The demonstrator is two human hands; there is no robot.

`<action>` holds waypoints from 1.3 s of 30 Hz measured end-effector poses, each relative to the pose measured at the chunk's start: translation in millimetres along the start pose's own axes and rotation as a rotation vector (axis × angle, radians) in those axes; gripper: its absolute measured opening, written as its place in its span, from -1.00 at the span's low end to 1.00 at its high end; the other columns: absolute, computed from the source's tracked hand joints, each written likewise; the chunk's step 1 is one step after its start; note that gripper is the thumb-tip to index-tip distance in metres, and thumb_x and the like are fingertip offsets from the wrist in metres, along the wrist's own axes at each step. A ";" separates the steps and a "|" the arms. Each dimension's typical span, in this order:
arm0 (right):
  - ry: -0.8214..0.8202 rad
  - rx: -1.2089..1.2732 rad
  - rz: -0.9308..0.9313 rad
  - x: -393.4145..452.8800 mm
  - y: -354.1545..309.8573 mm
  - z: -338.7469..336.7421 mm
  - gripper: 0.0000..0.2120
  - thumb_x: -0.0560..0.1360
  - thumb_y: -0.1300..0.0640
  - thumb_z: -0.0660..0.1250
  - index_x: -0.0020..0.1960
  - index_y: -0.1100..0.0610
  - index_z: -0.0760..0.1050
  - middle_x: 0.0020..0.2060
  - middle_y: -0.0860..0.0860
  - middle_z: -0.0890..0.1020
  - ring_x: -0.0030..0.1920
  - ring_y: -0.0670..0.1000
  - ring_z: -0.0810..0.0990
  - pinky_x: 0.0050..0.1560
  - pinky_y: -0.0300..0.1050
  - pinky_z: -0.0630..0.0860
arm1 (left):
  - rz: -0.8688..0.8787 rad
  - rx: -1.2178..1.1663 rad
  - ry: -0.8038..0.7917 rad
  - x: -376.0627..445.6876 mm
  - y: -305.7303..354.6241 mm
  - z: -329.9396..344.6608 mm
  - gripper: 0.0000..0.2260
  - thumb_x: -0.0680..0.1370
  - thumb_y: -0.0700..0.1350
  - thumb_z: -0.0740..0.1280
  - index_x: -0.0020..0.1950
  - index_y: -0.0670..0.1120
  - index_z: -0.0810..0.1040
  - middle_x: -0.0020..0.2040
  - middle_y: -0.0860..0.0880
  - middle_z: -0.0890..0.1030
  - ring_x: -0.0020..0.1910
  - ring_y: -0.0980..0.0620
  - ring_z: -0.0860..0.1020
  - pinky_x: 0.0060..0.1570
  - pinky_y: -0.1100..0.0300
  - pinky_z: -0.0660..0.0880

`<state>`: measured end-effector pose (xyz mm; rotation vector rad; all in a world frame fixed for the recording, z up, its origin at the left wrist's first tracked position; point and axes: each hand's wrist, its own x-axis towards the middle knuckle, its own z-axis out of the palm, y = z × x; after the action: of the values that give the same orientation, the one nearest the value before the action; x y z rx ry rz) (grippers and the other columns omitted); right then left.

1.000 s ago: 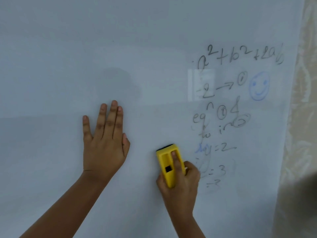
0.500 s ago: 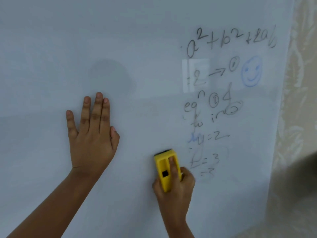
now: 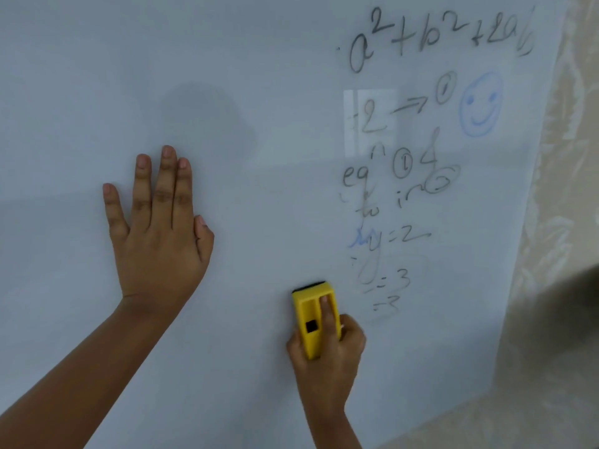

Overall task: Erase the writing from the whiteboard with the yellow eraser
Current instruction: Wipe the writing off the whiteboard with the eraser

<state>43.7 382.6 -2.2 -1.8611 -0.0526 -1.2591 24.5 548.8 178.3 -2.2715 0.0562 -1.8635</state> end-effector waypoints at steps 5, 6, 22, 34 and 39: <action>0.015 -0.060 0.081 -2.4 52.8 -20.0 -0.33 0.22 -0.02 0.38 0.31 -0.06 0.32 -0.06 0.23 0.46 -0.11 0.27 0.47 -0.20 0.10 0.53 | -0.009 0.004 -0.020 -0.4 0.4 -1.7 -0.50 0.61 -0.09 -0.03 0.54 -0.15 -0.01 0.54 -0.09 0.01 0.53 0.01 -0.15 0.45 -0.06 -0.26; 0.047 -0.058 0.152 9.1 62.8 -25.9 -0.28 0.24 0.05 0.45 0.35 -0.10 0.28 -0.05 0.26 0.46 -0.07 0.31 0.48 -0.18 0.12 0.52 | -0.009 0.005 -0.019 -0.9 0.6 -1.7 -0.50 0.60 -0.09 -0.02 0.54 -0.16 0.00 0.54 -0.08 0.00 0.53 0.01 -0.15 0.45 -0.05 -0.27; 0.085 -0.016 0.156 88.8 105.1 -60.2 -0.15 0.27 0.21 0.52 0.39 -0.20 0.16 0.04 0.22 0.40 0.05 0.28 0.44 -0.13 0.14 0.51 | -0.013 0.033 0.045 -2.6 1.4 7.6 -0.49 0.60 -0.07 -0.04 0.54 -0.15 0.01 0.54 -0.11 0.07 0.53 -0.05 -0.06 0.47 -0.07 -0.21; -0.222 -0.043 -0.355 61.7 48.2 -43.0 -0.31 0.08 -0.02 0.45 0.21 -0.11 0.40 -0.21 0.18 0.57 -0.32 0.20 0.51 -0.26 -0.02 0.50 | -0.047 0.075 0.070 -4.6 7.3 7.4 -0.50 0.60 -0.08 -0.05 0.54 -0.15 0.04 0.52 -0.14 0.13 0.53 -0.04 -0.03 0.48 -0.04 -0.19; -0.083 -0.039 -0.229 88.4 90.3 -63.5 -0.37 0.17 0.04 0.46 0.22 -0.04 0.41 -0.23 0.21 0.51 -0.31 0.17 0.42 -0.32 0.01 0.47 | -0.049 0.086 0.095 -4.5 7.4 9.9 -0.51 0.60 -0.09 -0.05 0.54 -0.15 0.06 0.52 -0.15 0.15 0.53 -0.03 -0.03 0.48 -0.05 -0.16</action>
<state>82.4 248.0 17.1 -1.9833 -0.2952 -1.3430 34.0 543.6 170.8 -2.1463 -0.0654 -1.9577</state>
